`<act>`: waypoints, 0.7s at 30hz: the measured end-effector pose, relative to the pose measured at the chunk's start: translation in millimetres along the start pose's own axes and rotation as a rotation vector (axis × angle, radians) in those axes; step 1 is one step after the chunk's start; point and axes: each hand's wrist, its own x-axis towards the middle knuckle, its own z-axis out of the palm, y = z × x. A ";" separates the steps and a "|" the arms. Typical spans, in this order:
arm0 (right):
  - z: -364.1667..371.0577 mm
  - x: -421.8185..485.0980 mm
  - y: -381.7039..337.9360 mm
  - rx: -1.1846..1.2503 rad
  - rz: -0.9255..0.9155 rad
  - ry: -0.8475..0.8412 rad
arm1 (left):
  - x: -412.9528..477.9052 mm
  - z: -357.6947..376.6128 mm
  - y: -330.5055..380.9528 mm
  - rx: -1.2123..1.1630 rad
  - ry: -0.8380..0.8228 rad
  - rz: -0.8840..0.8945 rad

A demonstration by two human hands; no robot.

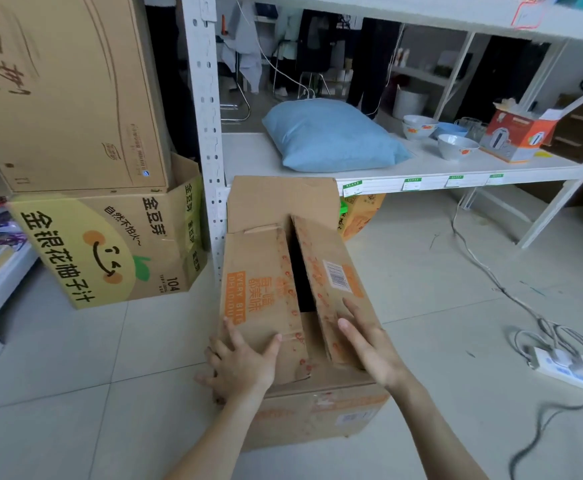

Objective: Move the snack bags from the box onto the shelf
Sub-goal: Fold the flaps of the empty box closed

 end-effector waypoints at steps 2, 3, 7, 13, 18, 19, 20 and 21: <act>14.1 4.0 12.2 -0.084 0.050 -0.017 | 6.0 0.6 -0.6 -0.014 -0.004 0.039; 19.9 6.9 18.9 -0.137 0.058 -0.018 | 8.5 0.9 -1.1 -0.015 -0.006 0.054; 30.5 18.1 35.9 -0.362 0.064 -0.027 | 14.8 2.1 -3.8 0.001 -0.008 0.114; 27.3 26.0 19.7 -0.349 0.046 -0.023 | 13.9 -9.3 17.0 0.035 -0.015 0.196; 13.2 63.1 8.9 -0.371 -0.010 0.021 | 41.1 -17.4 55.5 0.015 0.003 0.180; 8.0 73.6 6.4 -0.373 -0.019 0.027 | 49.3 -21.0 63.2 0.008 0.013 0.169; 1.7 85.6 3.9 -0.377 -0.027 0.033 | 58.4 -25.6 70.3 0.002 0.023 0.157; -5.7 98.3 -0.2 -0.381 -0.031 0.041 | 68.3 -30.5 76.9 -0.002 0.038 0.143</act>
